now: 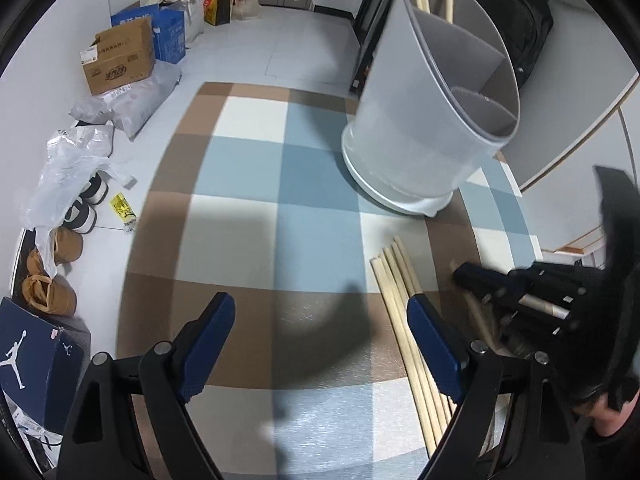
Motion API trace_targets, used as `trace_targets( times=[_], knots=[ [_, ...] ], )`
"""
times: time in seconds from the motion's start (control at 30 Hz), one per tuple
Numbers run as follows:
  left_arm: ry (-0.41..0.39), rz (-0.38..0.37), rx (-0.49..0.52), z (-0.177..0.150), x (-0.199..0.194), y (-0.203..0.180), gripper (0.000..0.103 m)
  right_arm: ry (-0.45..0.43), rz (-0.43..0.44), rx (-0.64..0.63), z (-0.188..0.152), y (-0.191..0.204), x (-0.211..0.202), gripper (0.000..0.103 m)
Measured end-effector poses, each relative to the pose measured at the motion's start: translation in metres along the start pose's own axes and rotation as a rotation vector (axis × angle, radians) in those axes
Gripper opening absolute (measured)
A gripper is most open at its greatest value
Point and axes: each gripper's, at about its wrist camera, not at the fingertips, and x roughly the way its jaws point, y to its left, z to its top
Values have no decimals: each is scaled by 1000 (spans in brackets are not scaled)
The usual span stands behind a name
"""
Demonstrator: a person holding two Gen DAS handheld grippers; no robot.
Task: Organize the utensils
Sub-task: 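Lift the stick with the right tool while the left tool grasps another stick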
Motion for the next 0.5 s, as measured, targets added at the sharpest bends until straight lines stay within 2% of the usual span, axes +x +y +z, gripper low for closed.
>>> trace_targets(
  times=[0.2, 0.27, 0.3, 0.37, 0.5],
  knots=[
    [42, -14, 33, -3, 12, -19, 80, -199, 52, 95, -2, -29, -51, 3],
    [52, 4, 29, -2, 15, -23, 79, -257, 73, 130, -3, -34, -63, 3],
    [53, 19, 28, -1, 17, -25, 79, -271, 79, 143, -3, -33, -64, 3],
    [64, 48, 23, 0, 21, -27, 69, -289, 94, 172, -3, -35, -65, 3],
    [61, 110, 46, -4, 22, -30, 62, -309, 114, 199, -8, -52, -78, 3]
  ],
)
